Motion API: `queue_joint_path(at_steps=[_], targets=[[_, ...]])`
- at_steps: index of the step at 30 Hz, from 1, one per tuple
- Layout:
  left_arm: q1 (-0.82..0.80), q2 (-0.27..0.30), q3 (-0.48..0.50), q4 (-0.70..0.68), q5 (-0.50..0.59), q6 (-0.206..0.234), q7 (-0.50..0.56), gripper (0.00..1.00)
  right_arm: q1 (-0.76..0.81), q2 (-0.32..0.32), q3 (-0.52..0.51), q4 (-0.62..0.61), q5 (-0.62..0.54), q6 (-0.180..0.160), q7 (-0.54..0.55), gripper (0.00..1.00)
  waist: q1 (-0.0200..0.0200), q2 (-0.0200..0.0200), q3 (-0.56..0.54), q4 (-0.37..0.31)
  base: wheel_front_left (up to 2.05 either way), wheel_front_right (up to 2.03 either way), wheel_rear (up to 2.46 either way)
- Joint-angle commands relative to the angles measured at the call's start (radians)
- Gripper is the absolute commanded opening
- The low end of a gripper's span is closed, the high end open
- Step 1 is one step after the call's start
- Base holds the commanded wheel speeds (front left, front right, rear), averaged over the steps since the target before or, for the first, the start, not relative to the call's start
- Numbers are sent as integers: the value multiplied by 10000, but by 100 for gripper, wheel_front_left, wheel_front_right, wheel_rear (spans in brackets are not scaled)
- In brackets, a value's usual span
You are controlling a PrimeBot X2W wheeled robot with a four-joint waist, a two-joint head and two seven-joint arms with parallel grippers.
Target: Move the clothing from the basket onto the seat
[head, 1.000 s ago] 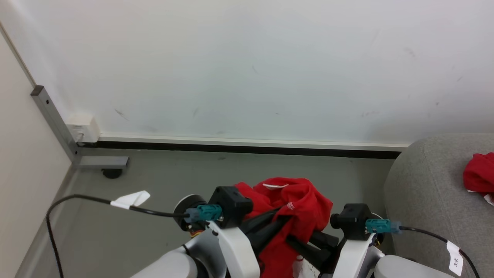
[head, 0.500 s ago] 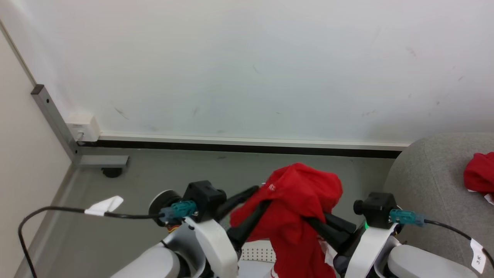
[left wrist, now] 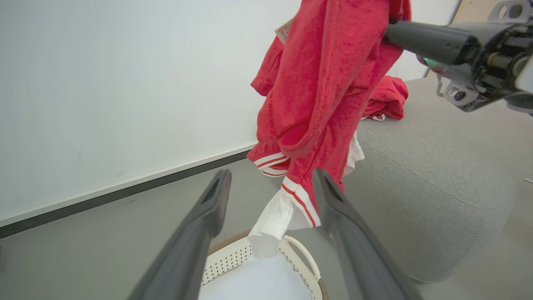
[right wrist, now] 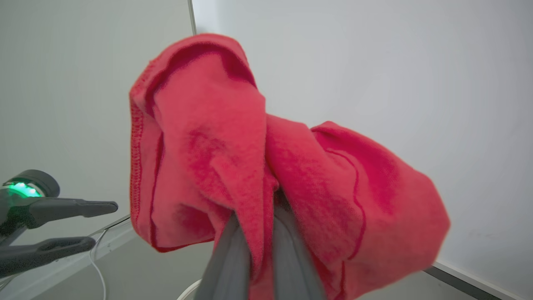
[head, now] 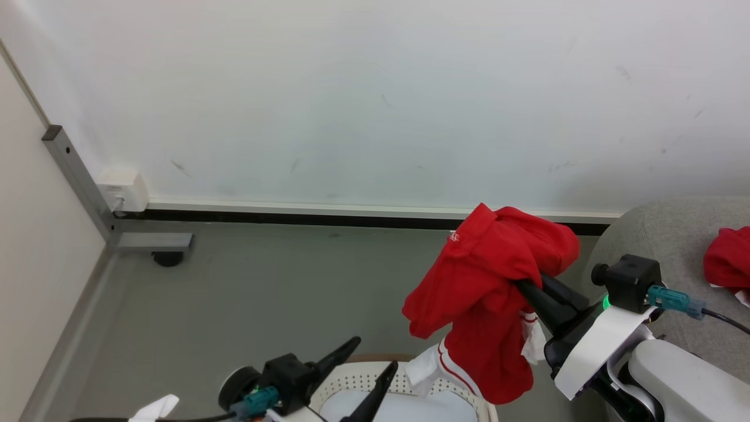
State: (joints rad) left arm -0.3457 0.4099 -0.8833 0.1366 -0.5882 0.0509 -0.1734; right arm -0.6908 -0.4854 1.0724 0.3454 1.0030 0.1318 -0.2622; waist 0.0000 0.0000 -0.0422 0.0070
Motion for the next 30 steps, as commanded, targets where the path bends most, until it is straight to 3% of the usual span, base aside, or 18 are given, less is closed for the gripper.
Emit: queue_joint_path(at_steps=[1, 6, 15, 30], targets=[[152, -106, -3, 164, -109, -126, -236, 100, 188, 14, -170, -30, -120, -22, -35, 0, 0, 0, 9, 19, 0, 0, 0], [196, -320, -146, 716, -16, -550, -636, 100, 460, 72, -607, 26, -513, -22, -35, 0, 0, 0, 38, 67, 0, 0, 0], [-29, -570, -143, 1054, 39, -771, -791, 100, 608, 78, -940, 17, -789, -22, -36, 0, 0, 0, 53, -359, 0, 0, 0], [-159, -885, -275, 715, 186, -874, -860, 100, 450, -264, -1439, -128, -1168, -22, -37, 0, 0, 0, 454, -2649, 0, 0, 0]])
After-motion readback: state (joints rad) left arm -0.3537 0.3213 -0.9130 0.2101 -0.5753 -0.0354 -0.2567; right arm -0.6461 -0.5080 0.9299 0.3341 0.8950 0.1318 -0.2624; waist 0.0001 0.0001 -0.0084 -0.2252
